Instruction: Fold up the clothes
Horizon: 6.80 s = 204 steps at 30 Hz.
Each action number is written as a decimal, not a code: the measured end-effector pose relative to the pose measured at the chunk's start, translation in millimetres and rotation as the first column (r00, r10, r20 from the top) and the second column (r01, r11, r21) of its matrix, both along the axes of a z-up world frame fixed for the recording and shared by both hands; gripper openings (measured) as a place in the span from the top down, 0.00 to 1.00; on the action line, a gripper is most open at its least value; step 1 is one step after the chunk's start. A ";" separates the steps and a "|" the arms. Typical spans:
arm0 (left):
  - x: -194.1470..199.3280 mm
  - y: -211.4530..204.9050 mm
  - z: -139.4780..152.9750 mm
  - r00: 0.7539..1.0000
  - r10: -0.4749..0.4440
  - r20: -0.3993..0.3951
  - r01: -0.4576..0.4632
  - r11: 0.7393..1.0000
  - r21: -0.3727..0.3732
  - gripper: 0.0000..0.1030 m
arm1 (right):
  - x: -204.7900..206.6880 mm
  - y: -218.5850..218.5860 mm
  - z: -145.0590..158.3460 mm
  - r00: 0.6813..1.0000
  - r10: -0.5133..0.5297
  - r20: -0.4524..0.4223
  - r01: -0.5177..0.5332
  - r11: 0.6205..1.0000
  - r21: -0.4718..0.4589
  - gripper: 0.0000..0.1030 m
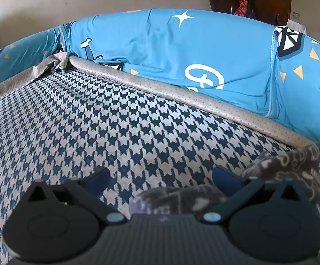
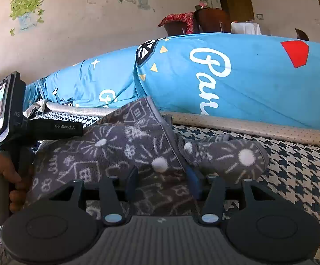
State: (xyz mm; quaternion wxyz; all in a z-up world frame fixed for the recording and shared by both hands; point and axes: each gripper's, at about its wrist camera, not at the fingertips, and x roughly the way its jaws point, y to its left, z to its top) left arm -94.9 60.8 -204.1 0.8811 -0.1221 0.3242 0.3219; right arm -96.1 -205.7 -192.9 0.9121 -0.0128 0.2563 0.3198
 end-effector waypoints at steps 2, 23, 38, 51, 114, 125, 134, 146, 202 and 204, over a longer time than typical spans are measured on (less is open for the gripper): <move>1.7 1.6 -1.6 1.000 0.003 -0.002 -0.003 1.000 -0.009 0.00 | 0.6 0.6 -0.1 1.000 0.000 -0.002 0.000 1.000 -0.002 0.51; -22.9 -7.2 37.7 1.000 -0.001 0.009 0.002 0.994 -0.111 0.00 | -25.1 -4.3 38.4 0.996 -0.029 -0.086 0.028 0.999 -0.021 0.42; -65.1 -47.4 76.0 0.993 -0.116 0.019 0.118 0.985 -0.122 0.00 | -56.0 -14.5 66.9 0.993 -0.058 -0.100 0.049 0.994 -0.094 0.32; -125.9 -80.2 75.5 0.980 -0.196 0.012 0.196 0.972 -0.127 0.00 | -85.4 -34.5 66.9 0.982 -0.089 -0.164 0.058 0.981 -0.184 0.24; -168.2 -142.8 27.5 0.956 -0.259 -0.135 0.238 0.959 -0.151 0.00 | -84.5 -34.4 50.3 0.959 -0.147 -0.242 0.073 0.954 -0.290 0.13; -167.3 -150.5 27.8 0.951 -0.274 -0.144 0.255 0.957 -0.142 0.00 | -84.8 -34.6 49.7 0.960 -0.153 -0.236 0.079 0.951 -0.298 0.13; -165.6 -155.4 27.5 0.948 -0.278 -0.155 0.260 0.957 -0.126 0.00 | -84.2 -36.2 49.4 0.958 -0.163 -0.234 0.088 0.949 -0.302 0.13; -164.5 -155.2 24.1 0.946 -0.271 -0.175 0.252 0.960 -0.123 0.00 | -81.9 -39.1 47.3 0.952 -0.182 -0.247 0.103 0.948 -0.302 0.13; -162.5 -159.4 20.1 0.944 -0.259 -0.204 0.233 0.962 -0.145 0.00 | -84.1 -39.9 52.6 0.952 -0.155 -0.262 0.081 0.959 -0.272 0.13; -162.5 -159.8 20.3 0.943 -0.262 -0.205 0.236 0.961 -0.144 0.00 | -84.3 -39.7 52.4 0.953 -0.152 -0.264 0.079 0.960 -0.270 0.13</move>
